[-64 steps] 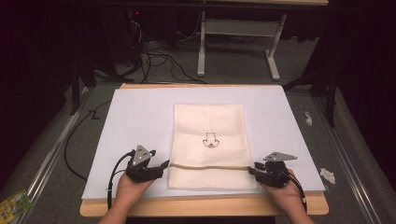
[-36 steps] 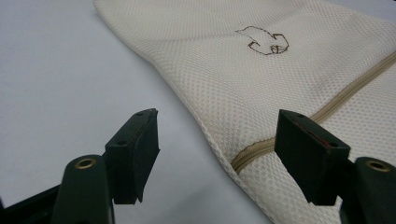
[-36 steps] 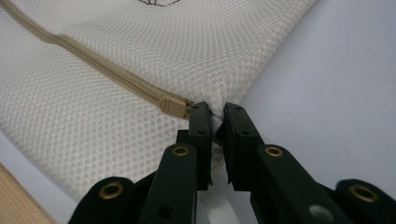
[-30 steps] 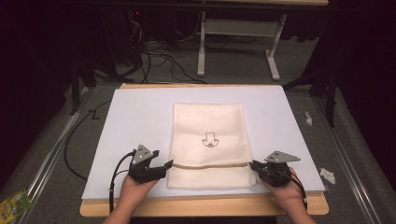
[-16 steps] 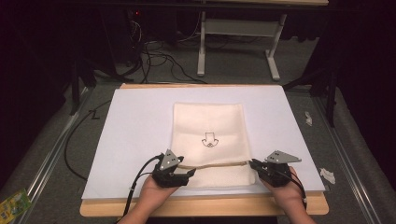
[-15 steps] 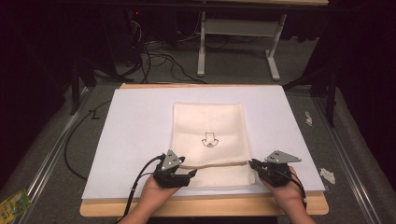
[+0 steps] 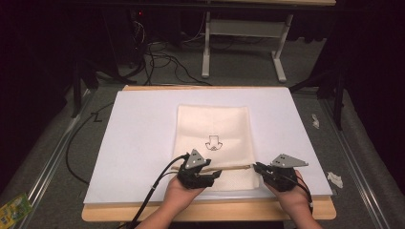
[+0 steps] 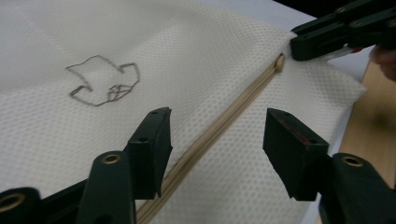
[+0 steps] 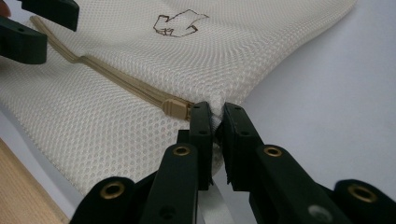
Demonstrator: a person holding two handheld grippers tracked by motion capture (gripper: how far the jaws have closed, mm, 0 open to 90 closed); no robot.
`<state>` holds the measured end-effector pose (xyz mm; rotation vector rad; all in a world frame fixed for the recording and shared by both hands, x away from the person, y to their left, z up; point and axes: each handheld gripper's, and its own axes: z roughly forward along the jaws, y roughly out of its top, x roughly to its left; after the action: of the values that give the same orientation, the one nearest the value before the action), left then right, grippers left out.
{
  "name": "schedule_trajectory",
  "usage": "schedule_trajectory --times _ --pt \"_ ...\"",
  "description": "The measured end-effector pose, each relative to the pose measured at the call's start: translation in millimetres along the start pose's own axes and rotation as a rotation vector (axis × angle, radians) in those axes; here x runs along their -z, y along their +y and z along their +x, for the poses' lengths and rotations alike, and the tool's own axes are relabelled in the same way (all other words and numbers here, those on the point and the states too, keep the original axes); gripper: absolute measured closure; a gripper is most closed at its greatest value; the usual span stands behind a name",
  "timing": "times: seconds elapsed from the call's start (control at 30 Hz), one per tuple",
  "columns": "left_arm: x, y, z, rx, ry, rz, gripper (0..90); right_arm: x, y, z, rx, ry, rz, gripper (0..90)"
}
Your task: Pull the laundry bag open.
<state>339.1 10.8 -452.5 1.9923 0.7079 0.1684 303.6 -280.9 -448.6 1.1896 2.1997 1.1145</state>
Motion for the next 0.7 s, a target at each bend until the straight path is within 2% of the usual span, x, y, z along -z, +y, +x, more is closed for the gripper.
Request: schedule_trajectory --times 0.13,0.27,0.4,0.7 --pt "-17.3 5.9 -13.5 -0.02 -0.046 0.018 51.9 -0.1 0.0 -0.9 0.004 0.004 -0.002 84.2" --pt "-32.1 10.9 -21.6 -0.007 -0.073 0.029 53.1 0.0 1.1 -0.3 0.008 0.006 -0.004 84.2" --pt "-42.2 13.1 -25.0 0.016 -0.079 0.028 54.1 0.8 2.0 -0.1 0.018 0.012 -0.016 84.2" --pt "-53.6 16.1 -32.5 0.015 -0.087 0.029 56.7 2.0 2.7 0.7 0.018 0.016 -0.023 84.2"
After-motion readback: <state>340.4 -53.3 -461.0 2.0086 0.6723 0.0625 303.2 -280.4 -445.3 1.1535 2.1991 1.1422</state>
